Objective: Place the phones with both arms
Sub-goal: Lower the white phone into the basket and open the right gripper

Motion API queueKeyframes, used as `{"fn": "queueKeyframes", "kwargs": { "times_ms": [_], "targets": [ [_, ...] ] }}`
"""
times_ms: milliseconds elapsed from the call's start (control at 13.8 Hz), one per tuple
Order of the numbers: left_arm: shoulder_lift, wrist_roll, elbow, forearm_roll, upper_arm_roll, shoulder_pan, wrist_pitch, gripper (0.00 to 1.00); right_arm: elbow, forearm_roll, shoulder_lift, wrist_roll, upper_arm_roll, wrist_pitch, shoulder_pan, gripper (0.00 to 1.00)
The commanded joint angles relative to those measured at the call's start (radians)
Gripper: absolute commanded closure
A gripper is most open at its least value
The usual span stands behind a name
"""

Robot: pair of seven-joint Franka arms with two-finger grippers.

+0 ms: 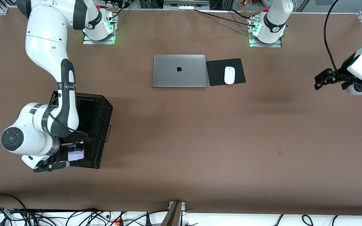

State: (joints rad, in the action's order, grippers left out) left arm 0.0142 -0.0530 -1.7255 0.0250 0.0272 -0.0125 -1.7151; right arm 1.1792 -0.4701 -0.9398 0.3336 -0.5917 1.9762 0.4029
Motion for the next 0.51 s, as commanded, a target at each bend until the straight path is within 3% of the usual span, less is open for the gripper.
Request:
{"fn": "queueKeyframes", "kwargs": {
  "times_ms": [0, 433],
  "targets": [
    [0.004, 0.015, 0.007, 0.019, -0.006, 0.009, 0.006, 0.0, 0.022, -0.016, 0.081, 0.012, 0.003, -0.054, -0.015, 0.0],
    [0.004, 0.015, 0.007, 0.019, -0.006, 0.011, 0.006, 0.0, 0.043, 0.037, 0.248, -0.018, -0.063, -0.33, 0.033, 0.0]
  ]
}}
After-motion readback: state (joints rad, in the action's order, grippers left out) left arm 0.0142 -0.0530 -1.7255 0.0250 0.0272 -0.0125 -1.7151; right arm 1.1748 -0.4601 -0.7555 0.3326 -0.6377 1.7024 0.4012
